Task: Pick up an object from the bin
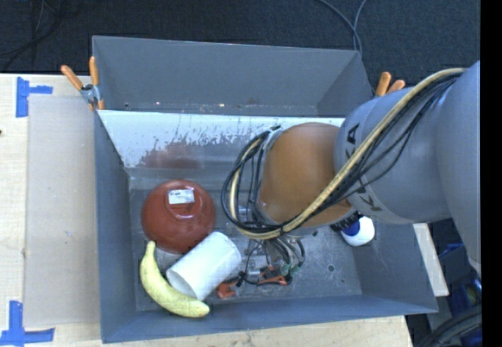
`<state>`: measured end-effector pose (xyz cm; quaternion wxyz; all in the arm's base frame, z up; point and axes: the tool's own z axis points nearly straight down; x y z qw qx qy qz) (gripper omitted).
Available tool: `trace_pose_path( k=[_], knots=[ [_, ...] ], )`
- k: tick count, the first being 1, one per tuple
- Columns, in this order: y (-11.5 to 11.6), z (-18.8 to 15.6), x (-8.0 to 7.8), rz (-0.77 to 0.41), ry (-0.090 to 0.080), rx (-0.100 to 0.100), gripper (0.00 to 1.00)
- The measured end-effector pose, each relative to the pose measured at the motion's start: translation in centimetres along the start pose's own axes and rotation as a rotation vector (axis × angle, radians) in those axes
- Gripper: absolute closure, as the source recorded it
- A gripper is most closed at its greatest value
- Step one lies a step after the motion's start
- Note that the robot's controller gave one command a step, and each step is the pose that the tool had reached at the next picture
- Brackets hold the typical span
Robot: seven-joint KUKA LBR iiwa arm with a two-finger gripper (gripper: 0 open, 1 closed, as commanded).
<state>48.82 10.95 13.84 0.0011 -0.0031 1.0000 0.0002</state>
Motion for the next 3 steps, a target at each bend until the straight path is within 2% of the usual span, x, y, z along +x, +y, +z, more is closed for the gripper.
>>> trace_pose_path(
  k=[1,2,3],
  knots=[
    [3.3,3.8,0.9,-0.111,0.004,0.001,0.0],
    [3.1,6.8,0.3,-0.008,0.001,0.001,1.0],
    [3.1,6.8,0.3,-0.007,0.001,0.001,1.0]
  ],
)
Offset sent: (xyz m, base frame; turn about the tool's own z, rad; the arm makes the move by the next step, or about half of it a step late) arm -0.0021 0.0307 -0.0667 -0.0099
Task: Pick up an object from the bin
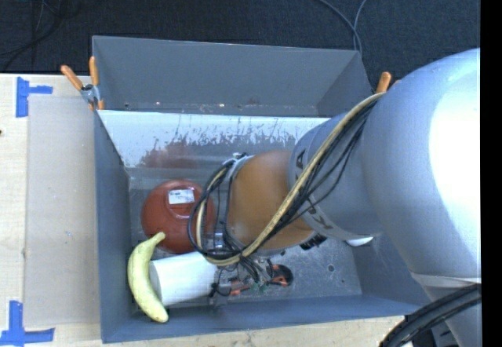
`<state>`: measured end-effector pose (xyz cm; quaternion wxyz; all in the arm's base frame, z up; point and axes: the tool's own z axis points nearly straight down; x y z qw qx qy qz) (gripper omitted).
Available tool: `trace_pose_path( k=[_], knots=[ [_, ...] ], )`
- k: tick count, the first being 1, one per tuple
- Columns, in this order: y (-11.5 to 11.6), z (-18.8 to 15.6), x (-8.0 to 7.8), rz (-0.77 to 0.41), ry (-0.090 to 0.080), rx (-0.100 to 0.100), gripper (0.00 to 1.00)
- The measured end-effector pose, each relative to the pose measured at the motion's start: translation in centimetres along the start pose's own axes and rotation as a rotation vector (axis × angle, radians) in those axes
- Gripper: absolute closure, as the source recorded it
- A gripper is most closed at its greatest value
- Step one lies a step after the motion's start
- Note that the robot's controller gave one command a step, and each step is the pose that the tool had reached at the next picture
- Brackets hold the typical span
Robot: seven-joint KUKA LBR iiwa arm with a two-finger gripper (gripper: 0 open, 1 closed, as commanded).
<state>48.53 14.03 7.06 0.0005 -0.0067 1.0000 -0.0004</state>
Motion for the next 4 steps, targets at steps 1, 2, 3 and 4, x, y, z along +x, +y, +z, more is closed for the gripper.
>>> trace_pose_path(
  k=[1,2,3,4],
  knots=[
    [0.7,0.1,0.3,0.03,0.003,0.005,1.0],
    [0.2,-18.3,0.8,0.033,0.0,0.002,1.0],
    [0.2,-18.2,0.9,0.031,0.003,0.003,1.0],
    [0.6,-17.7,0.8,0.083,0.001,0.003,0.0]
  ],
)
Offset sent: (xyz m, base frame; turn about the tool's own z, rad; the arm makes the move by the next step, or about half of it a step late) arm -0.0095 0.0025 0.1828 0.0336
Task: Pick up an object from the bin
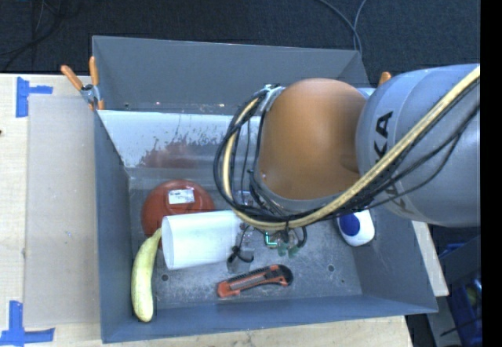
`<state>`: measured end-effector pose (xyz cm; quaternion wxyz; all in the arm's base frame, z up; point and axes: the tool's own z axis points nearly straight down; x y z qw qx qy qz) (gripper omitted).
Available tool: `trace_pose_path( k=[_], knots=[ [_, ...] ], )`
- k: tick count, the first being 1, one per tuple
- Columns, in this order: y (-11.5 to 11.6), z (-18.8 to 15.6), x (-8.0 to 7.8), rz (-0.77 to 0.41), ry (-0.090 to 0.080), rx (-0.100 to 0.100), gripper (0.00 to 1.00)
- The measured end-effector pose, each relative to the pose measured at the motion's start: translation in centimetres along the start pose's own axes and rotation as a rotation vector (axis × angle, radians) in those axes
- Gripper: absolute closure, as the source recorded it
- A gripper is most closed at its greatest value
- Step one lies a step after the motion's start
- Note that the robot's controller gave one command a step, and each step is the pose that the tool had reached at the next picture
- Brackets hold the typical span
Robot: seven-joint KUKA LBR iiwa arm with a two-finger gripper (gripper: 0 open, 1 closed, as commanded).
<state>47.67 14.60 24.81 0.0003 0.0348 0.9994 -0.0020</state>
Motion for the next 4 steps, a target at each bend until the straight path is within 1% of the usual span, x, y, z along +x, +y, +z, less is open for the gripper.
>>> trace_pose_path(
  k=[1,2,3,4],
  knots=[
    [1.8,2.2,0.0,0.175,0.0,0.0,0.0],
    [3.2,3.9,0.3,0.302,0.009,0.002,0.0],
    [1.1,0.2,-0.1,0.222,0.008,0.004,1.0],
    [1.1,0.2,-0.1,0.221,0.008,0.004,1.0]
  ],
)
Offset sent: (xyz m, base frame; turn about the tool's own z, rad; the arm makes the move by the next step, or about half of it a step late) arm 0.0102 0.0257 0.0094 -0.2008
